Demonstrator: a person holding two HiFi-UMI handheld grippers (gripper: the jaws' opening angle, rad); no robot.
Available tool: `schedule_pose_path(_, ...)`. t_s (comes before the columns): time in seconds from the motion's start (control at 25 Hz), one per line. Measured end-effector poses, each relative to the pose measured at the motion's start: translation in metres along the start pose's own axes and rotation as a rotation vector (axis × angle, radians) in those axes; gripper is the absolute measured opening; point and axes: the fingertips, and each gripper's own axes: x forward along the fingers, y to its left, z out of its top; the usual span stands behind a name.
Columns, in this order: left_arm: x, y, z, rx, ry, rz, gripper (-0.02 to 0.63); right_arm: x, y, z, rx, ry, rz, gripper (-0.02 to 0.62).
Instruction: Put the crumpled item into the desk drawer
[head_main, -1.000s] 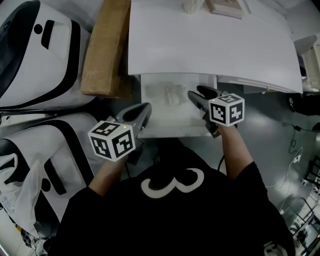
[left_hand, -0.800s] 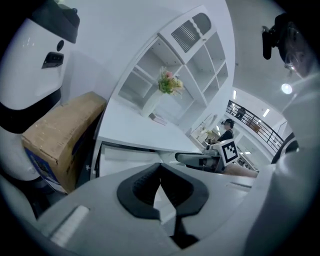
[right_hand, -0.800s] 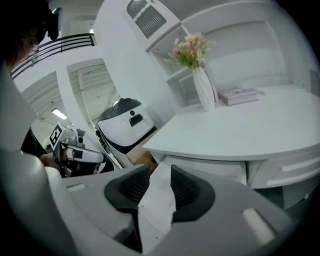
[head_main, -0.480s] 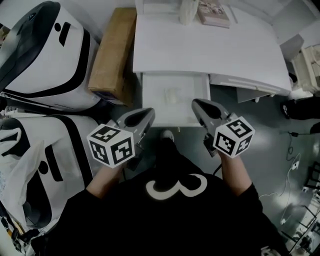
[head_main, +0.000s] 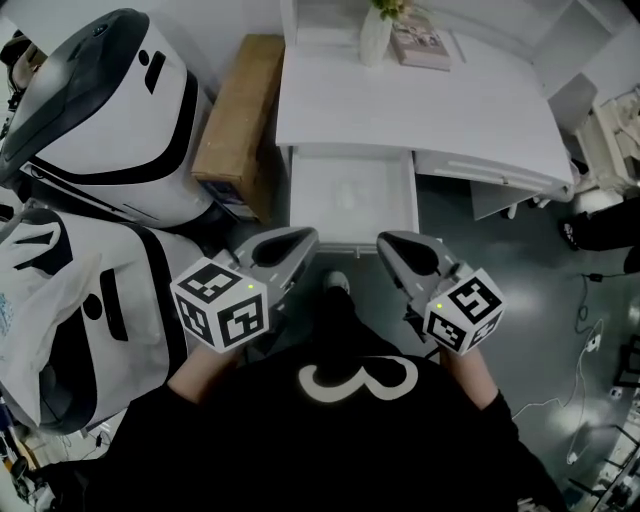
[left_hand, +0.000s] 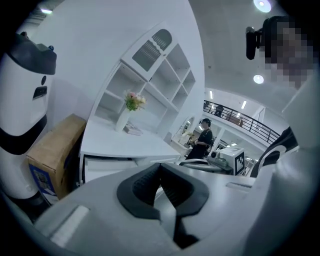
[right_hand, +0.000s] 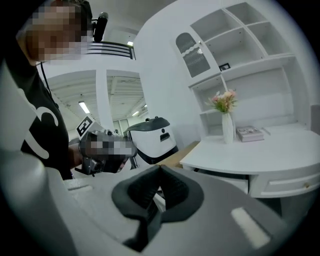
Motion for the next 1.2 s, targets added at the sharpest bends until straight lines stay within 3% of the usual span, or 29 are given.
schedule_pose_path(0.32,-0.007,-0.024,-0.003,0.031,-0.011,-0.016,0.011,-0.016,0.016,0.010,0.045,-0.083,0.030,0.002)
schedule_pose_path(1.2,0.009,-0.027,-0.011,0.026,0.018,-0.019,0.011,-0.020,0.003,-0.002,0.098,-0.079,0.011,0.002)
